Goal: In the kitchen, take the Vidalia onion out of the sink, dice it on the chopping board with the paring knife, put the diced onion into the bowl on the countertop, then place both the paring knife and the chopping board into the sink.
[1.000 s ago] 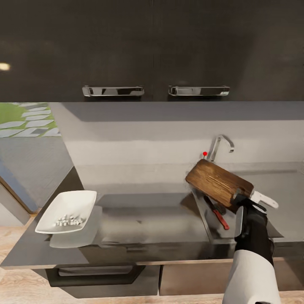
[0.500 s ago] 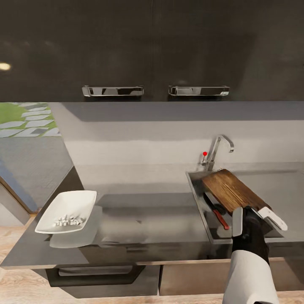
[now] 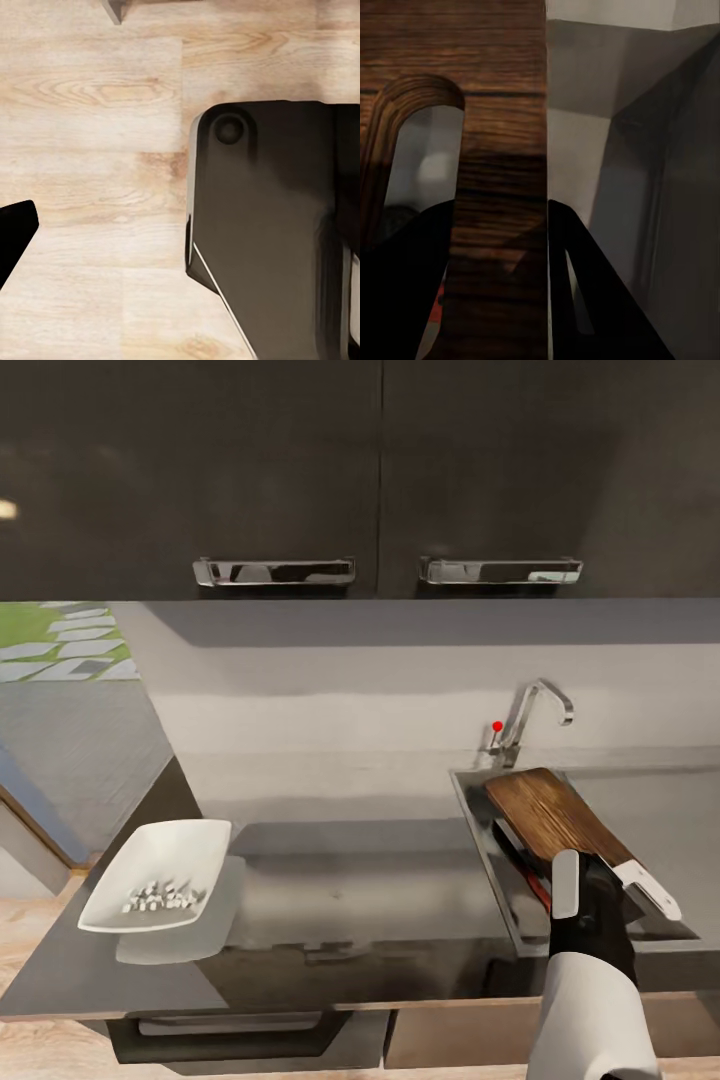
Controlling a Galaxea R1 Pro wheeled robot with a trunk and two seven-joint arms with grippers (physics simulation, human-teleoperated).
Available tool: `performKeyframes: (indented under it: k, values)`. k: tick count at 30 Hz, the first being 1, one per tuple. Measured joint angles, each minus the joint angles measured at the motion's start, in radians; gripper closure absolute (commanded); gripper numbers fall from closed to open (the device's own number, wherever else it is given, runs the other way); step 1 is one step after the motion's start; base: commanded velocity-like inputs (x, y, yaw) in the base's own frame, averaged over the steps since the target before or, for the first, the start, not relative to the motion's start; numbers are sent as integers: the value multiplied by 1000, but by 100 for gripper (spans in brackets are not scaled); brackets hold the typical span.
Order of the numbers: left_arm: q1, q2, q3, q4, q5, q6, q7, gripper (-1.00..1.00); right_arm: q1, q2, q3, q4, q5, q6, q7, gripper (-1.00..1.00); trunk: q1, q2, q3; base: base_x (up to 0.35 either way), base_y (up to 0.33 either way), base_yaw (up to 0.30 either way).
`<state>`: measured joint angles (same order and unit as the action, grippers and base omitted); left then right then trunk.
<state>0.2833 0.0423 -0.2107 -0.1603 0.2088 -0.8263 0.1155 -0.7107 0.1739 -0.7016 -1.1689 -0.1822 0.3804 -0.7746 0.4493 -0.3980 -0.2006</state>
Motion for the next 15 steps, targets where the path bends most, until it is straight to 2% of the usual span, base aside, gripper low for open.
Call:
performKeyframes:
  k: [5,12,15]
  values:
    - [0,0,0,0,0,0,0,-100,0,0,0,0,1,-1,0,100,0,0,-8,52,4,0]
    - [0,0,0,0,0,0,0,-100,0,0,0,1,1,-1,0,100,0,0,-19,277,0,0]
    - [0,0,0,1,0,0,0,-100,0,0,-1,1,2,-1,0,100,0,0,-24,105,0,0]
